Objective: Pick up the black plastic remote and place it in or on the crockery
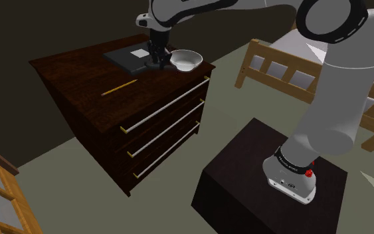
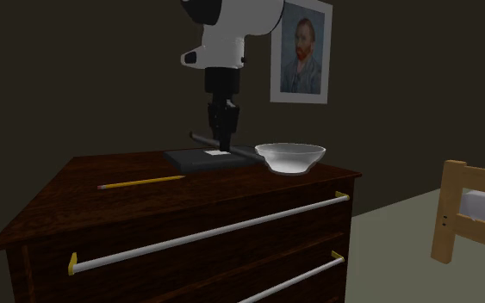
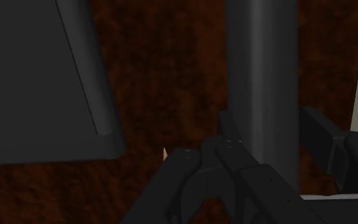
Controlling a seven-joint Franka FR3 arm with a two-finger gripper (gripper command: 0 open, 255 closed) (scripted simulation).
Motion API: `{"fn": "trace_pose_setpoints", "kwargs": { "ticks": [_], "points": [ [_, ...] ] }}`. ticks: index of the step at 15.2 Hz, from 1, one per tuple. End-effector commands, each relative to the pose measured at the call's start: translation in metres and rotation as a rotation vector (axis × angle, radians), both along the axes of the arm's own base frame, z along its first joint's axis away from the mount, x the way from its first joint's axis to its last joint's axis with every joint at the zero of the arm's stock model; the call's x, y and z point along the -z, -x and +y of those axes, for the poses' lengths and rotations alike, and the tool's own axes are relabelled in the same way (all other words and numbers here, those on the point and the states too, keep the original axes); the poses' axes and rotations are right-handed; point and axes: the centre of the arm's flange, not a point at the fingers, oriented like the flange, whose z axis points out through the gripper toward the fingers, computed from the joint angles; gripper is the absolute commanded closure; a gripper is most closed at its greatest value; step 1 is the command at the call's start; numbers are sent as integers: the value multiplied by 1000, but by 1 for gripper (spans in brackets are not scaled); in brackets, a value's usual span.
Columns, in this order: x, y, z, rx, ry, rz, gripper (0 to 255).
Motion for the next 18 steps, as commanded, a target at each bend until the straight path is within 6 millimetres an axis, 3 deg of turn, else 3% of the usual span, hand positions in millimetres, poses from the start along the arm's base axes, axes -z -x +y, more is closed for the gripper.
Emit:
{"fn": "trace_pose_setpoints", "kwargs": {
  "ticks": [1,10,18],
  "points": [
    [-12,0,-1,0,0,-1,255],
    [-58,0,-1,0,0,-1,255],
    [-53,-13,-105,0,0,-1,255]
  ]
}}
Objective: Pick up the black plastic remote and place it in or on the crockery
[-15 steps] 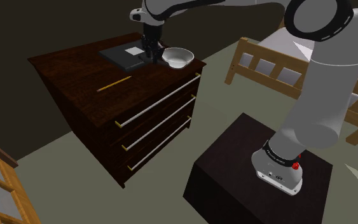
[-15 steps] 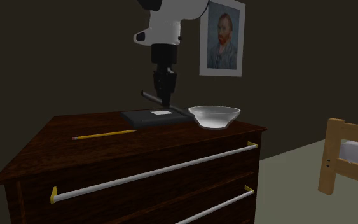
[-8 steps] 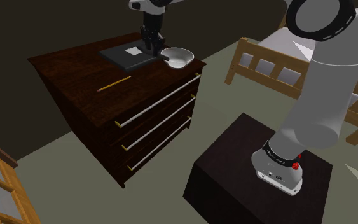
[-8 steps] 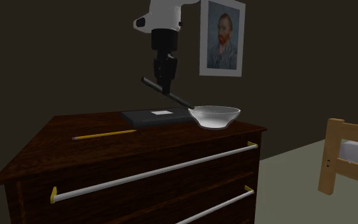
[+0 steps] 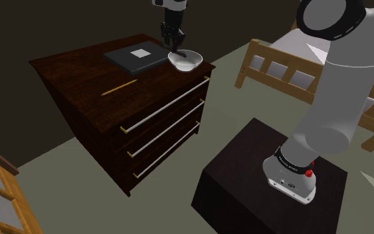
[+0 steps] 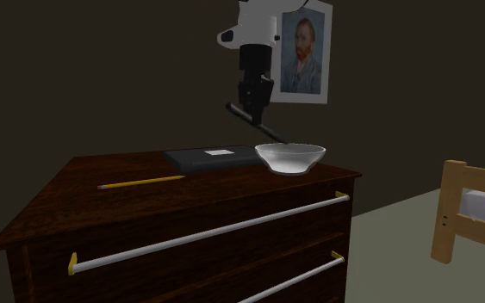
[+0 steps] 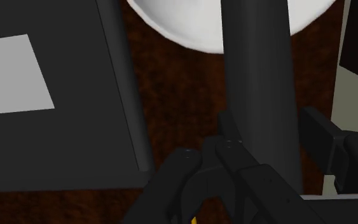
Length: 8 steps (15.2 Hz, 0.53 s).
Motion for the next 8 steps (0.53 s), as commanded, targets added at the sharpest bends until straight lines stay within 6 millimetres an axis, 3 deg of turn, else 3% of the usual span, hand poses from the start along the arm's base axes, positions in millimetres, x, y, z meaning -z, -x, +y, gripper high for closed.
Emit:
{"fn": "trace_pose_setpoints", "kwargs": {
  "ticks": [1,6,8],
  "points": [
    [5,-2,-31,-1,0,0,255],
    [8,-11,-96,-1,0,0,255],
    [14,-12,-106,-1,0,0,255]
  ]
}}
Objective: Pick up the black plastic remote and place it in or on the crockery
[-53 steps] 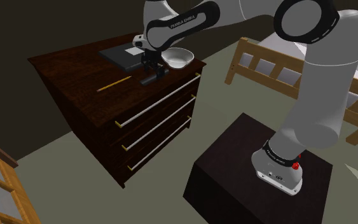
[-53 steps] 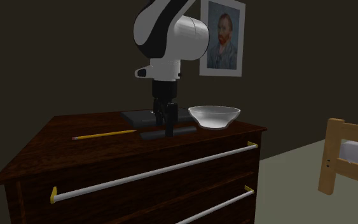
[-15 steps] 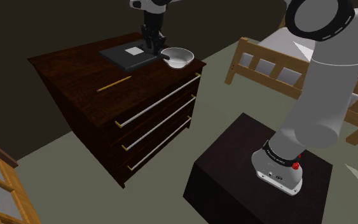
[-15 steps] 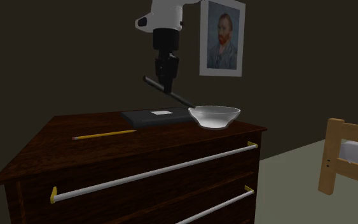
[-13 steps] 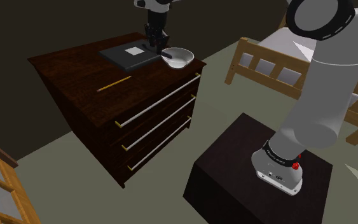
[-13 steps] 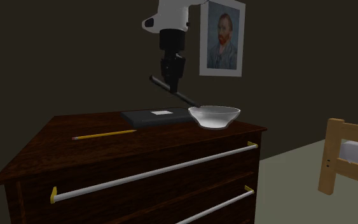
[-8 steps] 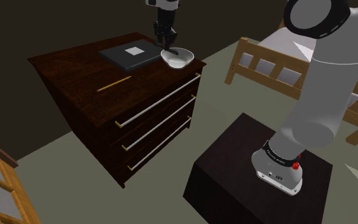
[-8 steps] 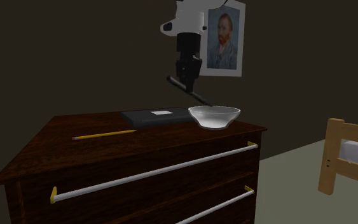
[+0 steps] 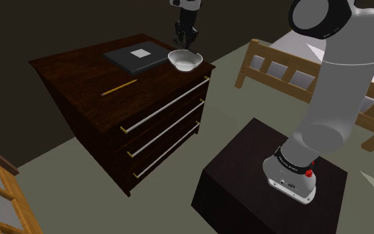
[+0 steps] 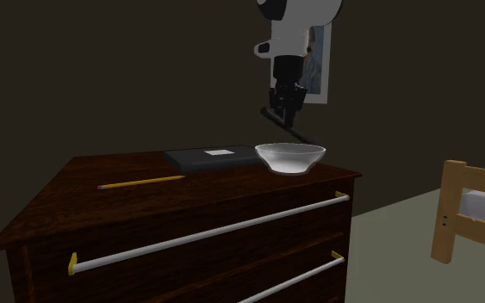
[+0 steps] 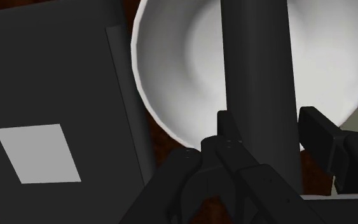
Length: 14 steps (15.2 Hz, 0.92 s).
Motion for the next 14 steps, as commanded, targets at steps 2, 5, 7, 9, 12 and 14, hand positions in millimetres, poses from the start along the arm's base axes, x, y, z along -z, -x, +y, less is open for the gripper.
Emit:
{"fn": "trace_pose_setpoints", "kwargs": {
  "ticks": [2,5,7,9,12,14],
  "points": [
    [14,0,-3,-2,0,0,255],
    [30,0,-3,-2,0,0,255],
    [41,0,-3,-2,0,0,255],
    [51,0,-3,-2,0,0,255],
    [59,0,-3,-2,0,0,255],
    [59,0,-3,-2,0,0,255]
  ]
}}
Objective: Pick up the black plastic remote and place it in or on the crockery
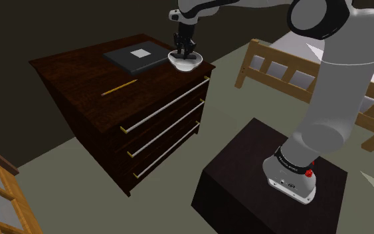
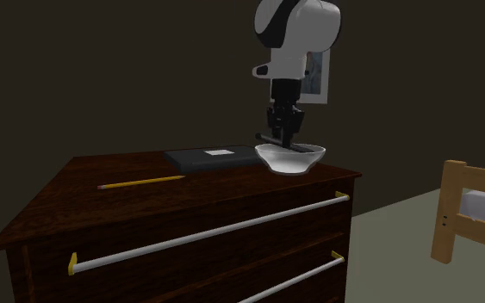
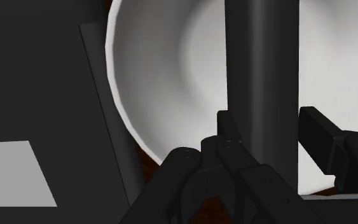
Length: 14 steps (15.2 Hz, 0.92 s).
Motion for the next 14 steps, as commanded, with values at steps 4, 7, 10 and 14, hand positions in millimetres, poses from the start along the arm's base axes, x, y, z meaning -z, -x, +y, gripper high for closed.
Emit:
{"fn": "trace_pose_setpoints", "kwargs": {
  "ticks": [4,7,10,14],
  "points": [
    [4,0,-8,11,5,7,255],
    [7,3,-8,11,5,7,0],
    [4,0,-8,11,6,7,0],
    [-46,4,-8,11,6,7,0]
  ]
}}
